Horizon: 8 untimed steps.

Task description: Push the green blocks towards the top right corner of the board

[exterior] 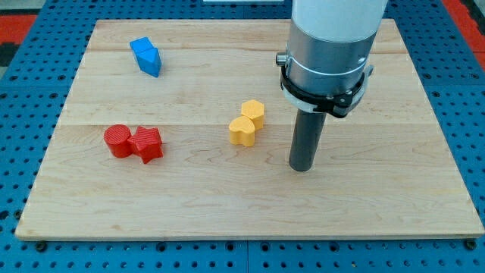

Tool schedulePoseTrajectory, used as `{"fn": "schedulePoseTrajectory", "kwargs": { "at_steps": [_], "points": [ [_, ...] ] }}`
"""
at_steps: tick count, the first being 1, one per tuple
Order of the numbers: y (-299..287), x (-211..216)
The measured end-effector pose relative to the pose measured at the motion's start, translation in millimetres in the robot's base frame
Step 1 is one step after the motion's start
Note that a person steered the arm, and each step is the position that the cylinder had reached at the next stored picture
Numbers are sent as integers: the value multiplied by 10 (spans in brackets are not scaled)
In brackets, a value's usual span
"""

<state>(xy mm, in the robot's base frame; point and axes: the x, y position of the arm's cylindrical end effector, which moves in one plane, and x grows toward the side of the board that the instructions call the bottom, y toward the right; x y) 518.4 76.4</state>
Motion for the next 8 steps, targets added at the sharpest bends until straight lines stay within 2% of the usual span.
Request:
{"fn": "schedulePoseTrajectory", "kwargs": {
  "at_steps": [2,3,5,6,7,8],
  "points": [
    [9,-82],
    [161,-330],
    [57,-1385],
    [-294,-1581],
    [-559,-1586],
    [-313,-1561]
  ]
}}
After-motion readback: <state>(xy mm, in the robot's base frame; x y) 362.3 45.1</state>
